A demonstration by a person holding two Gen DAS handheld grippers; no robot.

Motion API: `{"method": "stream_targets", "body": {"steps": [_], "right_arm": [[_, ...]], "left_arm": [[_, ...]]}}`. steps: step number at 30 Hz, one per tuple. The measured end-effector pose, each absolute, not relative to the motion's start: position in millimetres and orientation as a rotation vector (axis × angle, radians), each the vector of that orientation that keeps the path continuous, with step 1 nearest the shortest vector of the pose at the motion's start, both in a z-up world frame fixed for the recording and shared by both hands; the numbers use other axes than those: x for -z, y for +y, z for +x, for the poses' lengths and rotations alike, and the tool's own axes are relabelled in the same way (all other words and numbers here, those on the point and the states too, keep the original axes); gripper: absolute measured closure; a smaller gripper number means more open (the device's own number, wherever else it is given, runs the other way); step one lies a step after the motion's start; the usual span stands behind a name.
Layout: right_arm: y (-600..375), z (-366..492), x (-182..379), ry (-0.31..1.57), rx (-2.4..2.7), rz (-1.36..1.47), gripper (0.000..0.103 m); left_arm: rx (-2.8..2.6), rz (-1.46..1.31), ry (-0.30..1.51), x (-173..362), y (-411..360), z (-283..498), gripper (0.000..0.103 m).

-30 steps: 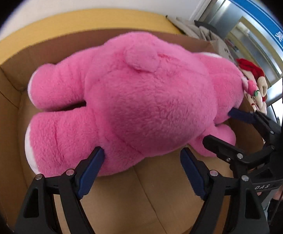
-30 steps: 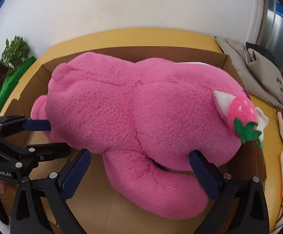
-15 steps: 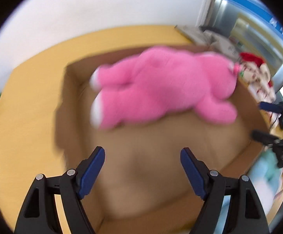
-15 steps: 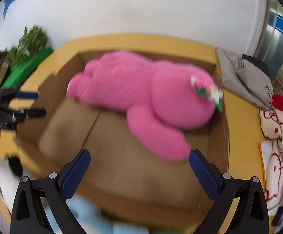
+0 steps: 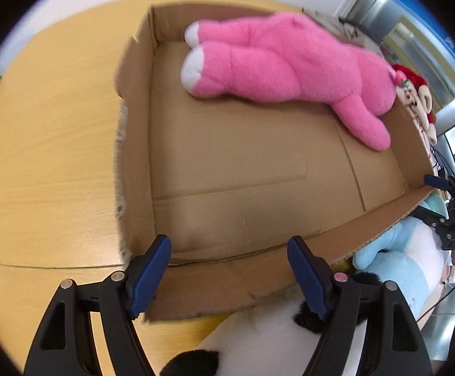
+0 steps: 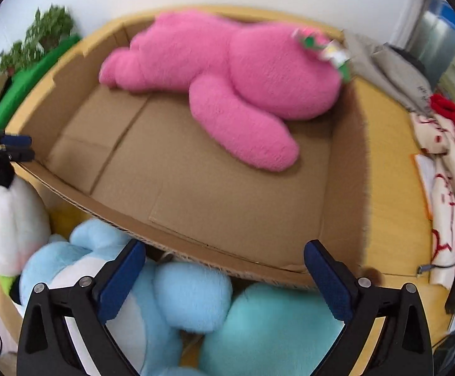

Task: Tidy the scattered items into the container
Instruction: 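Move both grippers to the white-and-black panda plush on the table, then close both grippers on the panda plush's body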

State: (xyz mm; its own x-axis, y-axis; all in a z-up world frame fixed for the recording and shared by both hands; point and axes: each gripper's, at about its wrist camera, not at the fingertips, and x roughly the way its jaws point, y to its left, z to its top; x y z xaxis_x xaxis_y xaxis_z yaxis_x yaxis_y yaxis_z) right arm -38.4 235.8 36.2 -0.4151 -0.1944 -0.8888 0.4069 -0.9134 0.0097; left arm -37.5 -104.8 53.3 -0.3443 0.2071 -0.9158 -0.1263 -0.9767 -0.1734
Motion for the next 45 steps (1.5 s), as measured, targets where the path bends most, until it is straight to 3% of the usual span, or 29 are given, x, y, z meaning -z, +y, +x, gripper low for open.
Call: {"method": "stream_targets", "body": {"steps": [5,8,12,16,21,29,34,40,45], "right_arm": [[254.2,1.7,-95.5,0.078,2.528,1.156,0.0],[245.0,32.3,-107.5,-0.012,2.508,1.071,0.0],[214.5,55.6,-106.9,0.097,2.485,0.992,0.0],[179.3,76.7,-94.8,0.176,2.383,0.961,0.0],[141.7,83.8,-88.3,0.249,2.277,0.957,0.0],[90.9,75.9,-59.1,0.274,2.067,1.052,0.0],[51.8,66.1,-28.1,0.441,2.018,1.132,0.0],[28.2,54.0,-11.1,0.367,1.931,1.199,0.0],[26.7,68.2,-7.8,0.361,1.981,1.173,0.002]], "left_arm": [[-2.619,-1.321,0.023,-114.6,-107.6,20.9,0.026],[-2.681,-1.19,-0.068,-129.8,-115.2,55.8,0.024],[-2.672,-1.132,-0.289,-119.7,-123.4,92.3,0.024],[-2.656,-1.123,-0.375,-105.8,-127.7,111.6,0.024],[-2.603,-1.163,-0.421,-82.0,-130.9,107.8,0.024],[-2.395,-1.202,-0.768,-26.8,-162.2,94.9,0.024],[-2.29,-1.194,-0.885,-4.4,-171.7,83.6,0.021],[-2.199,-1.217,-1.063,17.6,-186.6,80.7,0.019],[-2.169,-1.215,-1.037,17.1,-183.5,84.2,0.023]]}}
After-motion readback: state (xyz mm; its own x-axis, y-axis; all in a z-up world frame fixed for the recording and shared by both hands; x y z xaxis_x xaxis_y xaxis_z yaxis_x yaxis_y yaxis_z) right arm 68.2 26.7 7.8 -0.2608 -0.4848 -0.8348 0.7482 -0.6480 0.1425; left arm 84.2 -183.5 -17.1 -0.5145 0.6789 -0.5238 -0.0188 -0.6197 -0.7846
